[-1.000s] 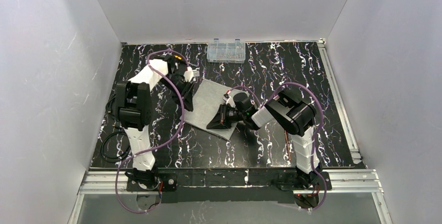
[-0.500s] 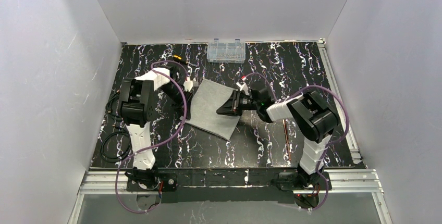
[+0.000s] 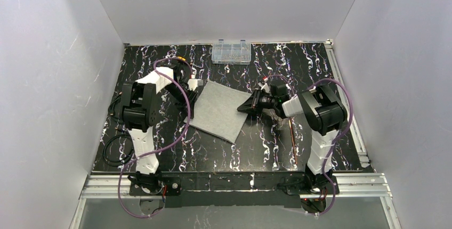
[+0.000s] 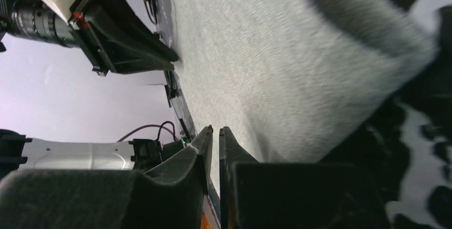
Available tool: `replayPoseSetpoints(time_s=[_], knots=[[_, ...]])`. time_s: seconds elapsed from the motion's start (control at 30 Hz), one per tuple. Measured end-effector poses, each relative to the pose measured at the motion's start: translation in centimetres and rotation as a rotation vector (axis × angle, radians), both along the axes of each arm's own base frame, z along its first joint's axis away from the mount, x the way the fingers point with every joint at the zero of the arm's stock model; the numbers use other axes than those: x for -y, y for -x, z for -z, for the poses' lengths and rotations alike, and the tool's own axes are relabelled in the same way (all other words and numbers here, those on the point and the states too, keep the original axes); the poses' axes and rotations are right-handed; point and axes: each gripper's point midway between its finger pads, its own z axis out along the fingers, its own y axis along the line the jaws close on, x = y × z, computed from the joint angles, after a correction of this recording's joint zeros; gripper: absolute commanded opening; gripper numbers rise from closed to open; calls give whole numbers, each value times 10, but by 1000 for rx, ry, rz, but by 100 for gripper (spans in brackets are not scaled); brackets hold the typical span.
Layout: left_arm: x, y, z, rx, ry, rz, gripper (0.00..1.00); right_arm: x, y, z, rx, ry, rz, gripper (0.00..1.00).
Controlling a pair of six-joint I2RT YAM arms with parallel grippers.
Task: Fold the napkin into a case and place the utensils inside
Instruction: Smooth out the square-folded napkin at the center of the board.
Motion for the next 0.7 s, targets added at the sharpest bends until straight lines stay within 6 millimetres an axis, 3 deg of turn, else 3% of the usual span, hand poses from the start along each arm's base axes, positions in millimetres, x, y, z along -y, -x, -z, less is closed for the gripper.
replayPoseSetpoints(time_s=[0.2,0.33,0.43,0.53,0.7], knots=[[9,0,-14,20,15,38,10,9,-10,12,-3,22,6,16],[31,-12,-39,91,59,76,8,10,-8,25,-21,39,-2,14],[45,-8,-49,123,73,117,7,10,-7,27,-17,24,-14,14],[50,3,-42,110,60,147,2,10,-7,27,-8,16,-18,14],[33,19,-12,52,-32,159,0,11,-8,26,2,1,-15,13]])
